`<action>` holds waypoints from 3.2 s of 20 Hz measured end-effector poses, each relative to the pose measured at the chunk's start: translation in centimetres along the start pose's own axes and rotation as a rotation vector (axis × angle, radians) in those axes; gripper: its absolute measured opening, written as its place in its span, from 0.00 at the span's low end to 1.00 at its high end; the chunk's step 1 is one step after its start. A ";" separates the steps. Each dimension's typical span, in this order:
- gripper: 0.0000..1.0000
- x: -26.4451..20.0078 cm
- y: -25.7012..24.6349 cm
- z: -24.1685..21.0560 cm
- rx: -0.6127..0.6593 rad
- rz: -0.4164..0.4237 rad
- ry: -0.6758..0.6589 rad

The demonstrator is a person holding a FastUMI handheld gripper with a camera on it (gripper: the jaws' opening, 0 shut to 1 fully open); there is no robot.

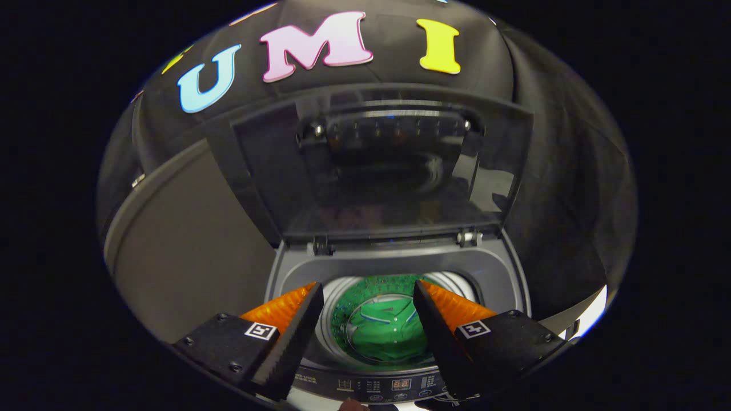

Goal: Put the clothes into the washing machine and then close the washing machine lid.

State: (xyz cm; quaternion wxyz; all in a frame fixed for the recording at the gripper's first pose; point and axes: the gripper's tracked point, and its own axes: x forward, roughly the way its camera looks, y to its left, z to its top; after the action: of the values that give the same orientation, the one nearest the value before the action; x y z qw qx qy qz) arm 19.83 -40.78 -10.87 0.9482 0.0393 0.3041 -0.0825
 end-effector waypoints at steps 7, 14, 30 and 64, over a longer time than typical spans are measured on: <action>1.00 -2.8 -0.6 9.7 0.022 -0.013 -0.160; 1.00 -2.7 -1.2 17.1 0.034 -0.035 -0.263; 1.00 4.6 -1.0 21.3 0.033 -0.004 -0.248; 1.00 -2.6 -1.9 14.1 -0.024 -0.052 -0.331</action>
State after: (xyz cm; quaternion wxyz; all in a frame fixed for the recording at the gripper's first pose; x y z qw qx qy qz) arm 25.48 -44.08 2.04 0.9834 0.0060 0.1455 -0.1086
